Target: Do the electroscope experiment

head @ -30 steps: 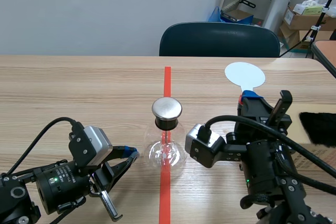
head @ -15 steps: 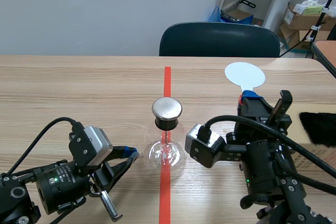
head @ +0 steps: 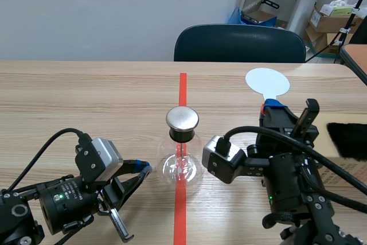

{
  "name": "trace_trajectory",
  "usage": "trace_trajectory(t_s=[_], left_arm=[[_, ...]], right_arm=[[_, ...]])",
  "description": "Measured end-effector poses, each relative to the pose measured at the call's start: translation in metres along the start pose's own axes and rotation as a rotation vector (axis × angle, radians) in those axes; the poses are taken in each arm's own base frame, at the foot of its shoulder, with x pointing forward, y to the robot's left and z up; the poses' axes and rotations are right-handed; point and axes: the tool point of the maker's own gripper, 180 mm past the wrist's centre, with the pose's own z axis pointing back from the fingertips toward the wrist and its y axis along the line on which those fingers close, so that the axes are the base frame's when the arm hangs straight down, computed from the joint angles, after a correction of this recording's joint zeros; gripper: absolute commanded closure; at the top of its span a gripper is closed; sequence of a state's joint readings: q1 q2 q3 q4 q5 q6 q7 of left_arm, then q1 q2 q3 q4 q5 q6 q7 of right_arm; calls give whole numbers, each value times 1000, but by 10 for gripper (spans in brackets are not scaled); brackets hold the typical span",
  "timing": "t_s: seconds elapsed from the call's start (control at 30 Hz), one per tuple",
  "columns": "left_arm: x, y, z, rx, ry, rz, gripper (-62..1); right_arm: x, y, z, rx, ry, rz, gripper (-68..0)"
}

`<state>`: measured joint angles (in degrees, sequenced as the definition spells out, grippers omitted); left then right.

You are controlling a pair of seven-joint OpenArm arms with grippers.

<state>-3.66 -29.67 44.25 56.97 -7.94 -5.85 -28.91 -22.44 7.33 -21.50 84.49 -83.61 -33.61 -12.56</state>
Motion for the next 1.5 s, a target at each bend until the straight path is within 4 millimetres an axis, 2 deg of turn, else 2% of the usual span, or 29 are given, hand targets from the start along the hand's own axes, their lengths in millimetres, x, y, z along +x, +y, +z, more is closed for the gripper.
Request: trace_trajectory(t_s=[1.03,1.5], left_arm=[[0,0,0,0,0,0,-55],[0,0,0,0,0,0,-55]], right_arm=[[-2,0,0,0,13,1,-17],[10,5,7,17,-117,42,-17]])
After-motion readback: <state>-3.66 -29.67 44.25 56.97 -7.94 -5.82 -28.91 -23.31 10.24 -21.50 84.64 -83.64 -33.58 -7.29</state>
